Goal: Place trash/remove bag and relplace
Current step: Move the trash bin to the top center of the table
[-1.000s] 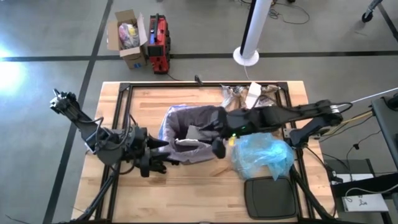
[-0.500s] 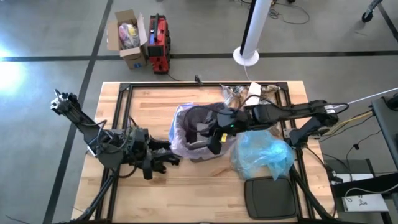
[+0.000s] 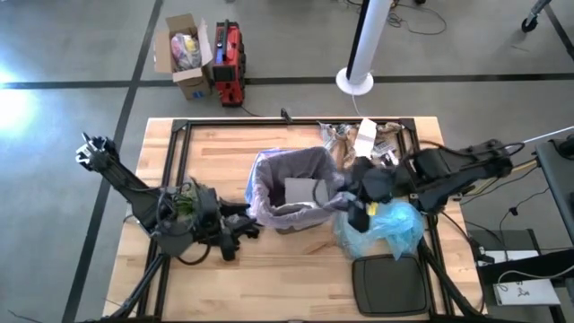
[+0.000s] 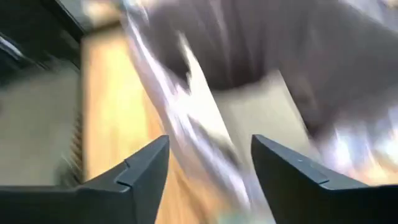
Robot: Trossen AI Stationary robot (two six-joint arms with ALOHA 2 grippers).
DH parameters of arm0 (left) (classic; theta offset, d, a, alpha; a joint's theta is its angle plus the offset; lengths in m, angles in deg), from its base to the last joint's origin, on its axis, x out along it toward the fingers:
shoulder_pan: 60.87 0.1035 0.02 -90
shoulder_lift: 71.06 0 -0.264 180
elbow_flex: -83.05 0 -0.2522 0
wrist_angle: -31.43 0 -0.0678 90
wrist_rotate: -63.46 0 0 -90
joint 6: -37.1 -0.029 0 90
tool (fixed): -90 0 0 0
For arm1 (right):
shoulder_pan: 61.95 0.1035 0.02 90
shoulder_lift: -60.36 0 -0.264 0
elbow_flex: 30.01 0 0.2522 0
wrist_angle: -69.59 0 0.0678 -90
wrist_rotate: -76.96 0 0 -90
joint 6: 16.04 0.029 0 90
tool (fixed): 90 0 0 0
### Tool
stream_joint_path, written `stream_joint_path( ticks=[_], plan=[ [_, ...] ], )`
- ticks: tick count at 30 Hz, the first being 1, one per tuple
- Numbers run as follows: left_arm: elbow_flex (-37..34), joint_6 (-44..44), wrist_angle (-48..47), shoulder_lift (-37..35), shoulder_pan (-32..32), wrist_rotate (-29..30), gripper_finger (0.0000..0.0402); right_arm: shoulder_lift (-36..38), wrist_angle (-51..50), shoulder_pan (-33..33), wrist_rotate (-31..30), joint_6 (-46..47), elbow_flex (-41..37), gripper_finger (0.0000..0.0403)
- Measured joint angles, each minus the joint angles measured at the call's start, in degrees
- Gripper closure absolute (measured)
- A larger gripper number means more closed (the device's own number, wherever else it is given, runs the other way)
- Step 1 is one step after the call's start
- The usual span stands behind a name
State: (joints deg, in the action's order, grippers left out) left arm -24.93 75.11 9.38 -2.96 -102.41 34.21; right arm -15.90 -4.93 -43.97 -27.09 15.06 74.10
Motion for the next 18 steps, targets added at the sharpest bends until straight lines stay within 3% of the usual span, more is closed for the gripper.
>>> stream_joint_path(
  ticks=[4,9,12,18],
  plan=[
    [-0.04,0.91,2.25,-0.21,-0.04,8.18,0.02,1.18,-8.0,5.51,-5.14,8.79,0.0,0.0144],
    [0.02,-1.53,2.47,-4.6,0.84,20.43,0.0211,-0.63,-8.68,9.31,-12.29,12.94,-2.39,0.0104],
    [0.02,0.46,0.75,-8.13,4.9,14.22,0.0227,-3.11,-7.72,9.35,-12.93,14.75,-3.15,0.0093],
    [0.02,3.45,-3.95,-11.63,19.04,2.63,0.0276,-7.74,-1.88,9.42,-10.55,12.22,-3.15,0.0097]
  ],
)
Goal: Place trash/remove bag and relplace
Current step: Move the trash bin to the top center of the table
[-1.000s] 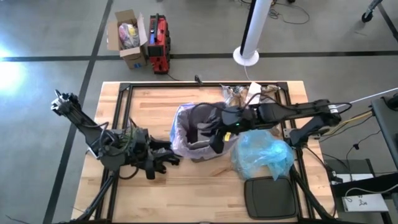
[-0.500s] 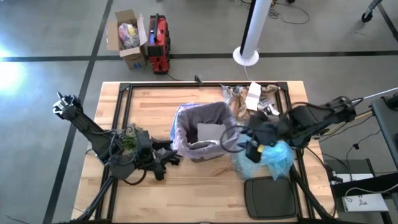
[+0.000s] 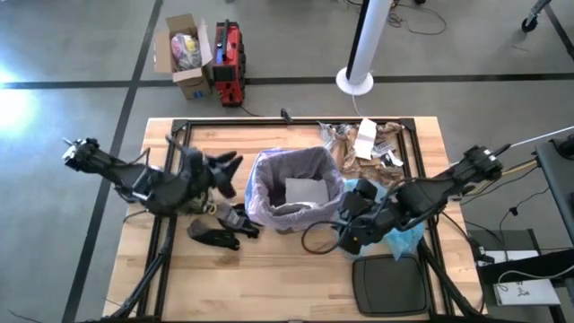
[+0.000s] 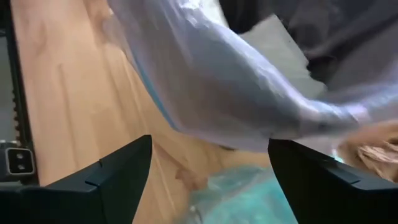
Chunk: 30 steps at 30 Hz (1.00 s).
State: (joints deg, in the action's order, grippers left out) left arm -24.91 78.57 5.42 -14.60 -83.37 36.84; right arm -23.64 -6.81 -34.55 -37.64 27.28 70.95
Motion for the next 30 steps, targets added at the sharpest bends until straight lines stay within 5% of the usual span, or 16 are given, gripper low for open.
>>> stream_joint_path(
  ticks=[6,15,30],
  plan=[
    [-1.93,0.1,-2.65,0.99,12.52,-17.01,0.0317,-1.76,-0.23,-0.02,0.59,0.28,0.0,0.0093],
    [-5.22,1.61,-2.35,3.78,19.63,-29.16,0.0338,-1.82,-0.67,-0.02,0.55,1.66,0.0,0.0094],
    [-11.39,3.29,-2.51,0.4,18.68,-34.52,0.0322,-2.28,-0.53,-0.86,-2.93,1.62,0.0,0.0093]
  ],
)
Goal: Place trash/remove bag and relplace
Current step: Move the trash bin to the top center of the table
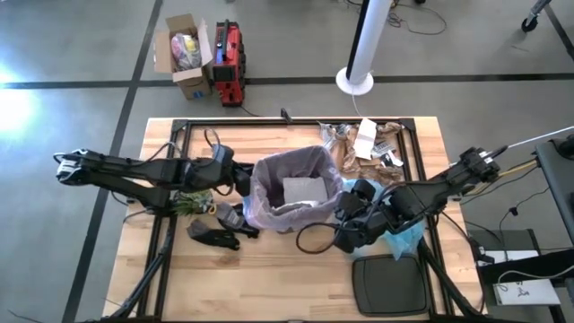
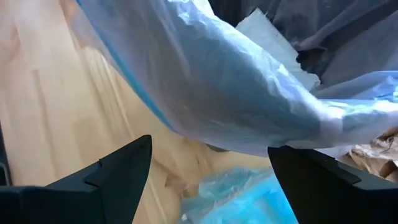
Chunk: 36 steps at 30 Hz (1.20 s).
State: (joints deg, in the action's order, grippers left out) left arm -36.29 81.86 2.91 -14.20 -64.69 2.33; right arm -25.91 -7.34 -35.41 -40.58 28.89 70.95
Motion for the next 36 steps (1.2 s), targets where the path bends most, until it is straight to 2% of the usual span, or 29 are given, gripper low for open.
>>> stream_joint_path(
  ticks=[4,9,14,19,24,28,31,34,36],
  plan=[
    [1.33,-7.23,-0.19,-4.94,0.03,0.92,0.0318,-1.42,2.15,-1.19,-2.12,-0.96,0.0,0.0093],
    [3.08,-12.66,-4.89,-13.08,0.07,7.11,0.0314,-4.38,8.31,-5.1,-5.27,-3.95,0.0,0.0093],
    [4.13,-12.33,-10.81,-21.12,-0.36,7.64,0.0313,-8.26,16.6,-12.37,-7.13,-6.51,0.0,0.0093],
    [3.9,-6.93,-15.84,-25.89,-3.4,6.23,0.0317,-9.52,17.91,-21.96,-7.02,-16.77,0.0,0.0093],
    [1.8,-3.09,-17.58,-25.77,-8.62,5.97,0.0318,-5.95,17.16,-31.92,-6.7,-26.81,0.0,0.0093],
    [-0.19,-0.52,-17.33,-23.58,-12.57,6.39,0.0311,-1.58,16.35,-36.53,-1.29,-31.18,0.0,0.0094],
    [-2.46,-0.07,-17.34,-20.81,-14.39,9.87,0.0305,1.78,16.22,-36.87,1.55,-32.59,0.0,0.0094],
    [-4.35,1.11,-16.85,-17.86,-14.79,17.22,0.0301,4.68,15.97,-35.14,2.51,-31.82,0.02,0.0094],
    [-5.58,1.51,-16.34,-15.9,-14.77,19.84,0.0299,5.96,15.65,-33.4,2.69,-30.58,0.02,0.0094]
  ],
)
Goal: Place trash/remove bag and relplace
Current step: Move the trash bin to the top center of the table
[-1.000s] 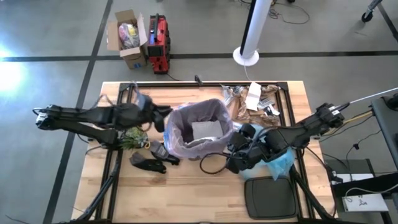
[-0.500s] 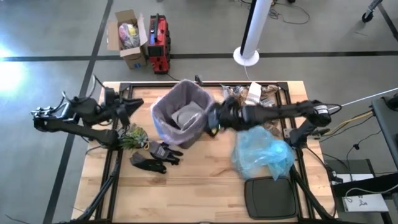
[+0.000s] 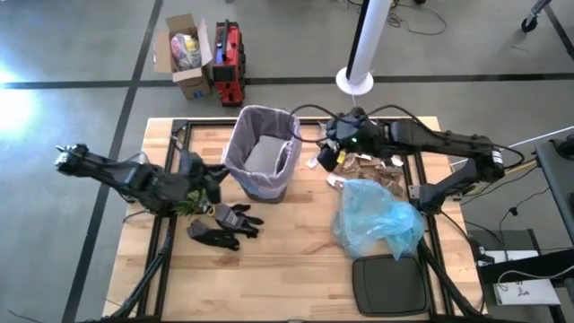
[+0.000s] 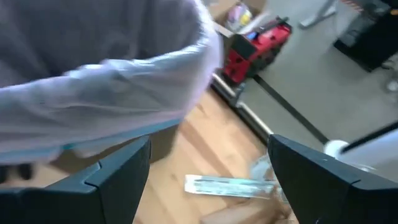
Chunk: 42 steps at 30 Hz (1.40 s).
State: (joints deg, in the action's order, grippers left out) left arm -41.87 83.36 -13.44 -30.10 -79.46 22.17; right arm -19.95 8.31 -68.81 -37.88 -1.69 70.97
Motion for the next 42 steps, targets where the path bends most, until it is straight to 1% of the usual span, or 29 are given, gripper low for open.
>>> stream_joint_path(
  ticks=[3,8,11,13,16,17,21,23,27,29,31,33,37,40,42],
  plan=[
    [-1.57,-0.03,2.49,2.4,-0.02,0.41,0.03,1.2,-0.19,3.37,0.01,1.46,0.0,0.0094],
    [-2.34,0.11,2.28,6.76,-0.26,-6.38,0.0307,1.26,-1.95,8.7,0.02,2.63,-0.04,0.0094],
    [-0.82,-0.93,2.67,8.7,-1.09,-7.6,0.0311,0.97,-1.68,11.04,0.43,5.78,-0.97,0.0094],
    [0.51,-2.2,2.91,9.55,-1.66,-7.43,0.0313,0.17,1.38,12.53,1.71,7.47,-2.34,0.0094],
    [2.86,-4.97,6.26,10.43,-2.45,-7.29,0.0314,-1.36,6.22,14.87,3.07,8.77,-5.45,0.0094],
    [3.56,-5.72,6.6,10.66,-2.89,-7.47,0.0313,-2.03,9.25,15.53,3.58,8.75,-6.27,0.0094],
    [6.63,-7.37,5.78,11.48,-5.56,-9.77,0.0307,-4.89,20.0,17.72,4.48,8.93,-8.61,0.0094],
    [8.49,-6.67,3.17,11.51,-7.55,-10.75,0.0303,-6.67,22.87,18.39,4.39,9.01,-8.64,0.0094],
    [12.12,-3.37,-3.01,11.7,-11.39,-10.69,0.0297,-10.37,24.42,18.01,3.68,10.43,-8.65,0.0094],
    [13.34,-1.25,-5.09,11.76,-12.71,-10.24,0.0296,-12.88,24.53,17.17,2.02,10.56,-8.71,0.0094],
    [13.5,0.56,-7.02,11.77,-13.65,-8.35,0.0297,-15.35,25.81,15.77,0.12,10.67,-8.79,0.0094],
    [13.3,1.88,-6.74,11.83,-14.19,-5.97,0.03,-17.45,27.57,14.02,-1.07,11.04,-8.71,0.0094],
    [12.82,3.97,-7.33,12.55,-14.27,-2.41,0.0308,-19.58,27.96,9.74,-4.0,11.35,-8.21,0.0094],
    [12.7,4.27,-7.39,13.14,-14.27,0.24,0.0315,-18.96,23.42,6.43,-5.69,10.79,-8.2,0.0094],
    [12.7,4.65,-7.46,13.72,-14.27,1.48,0.0318,-17.33,17.85,4.41,-6.76,8.56,-8.2,0.0094]
  ],
)
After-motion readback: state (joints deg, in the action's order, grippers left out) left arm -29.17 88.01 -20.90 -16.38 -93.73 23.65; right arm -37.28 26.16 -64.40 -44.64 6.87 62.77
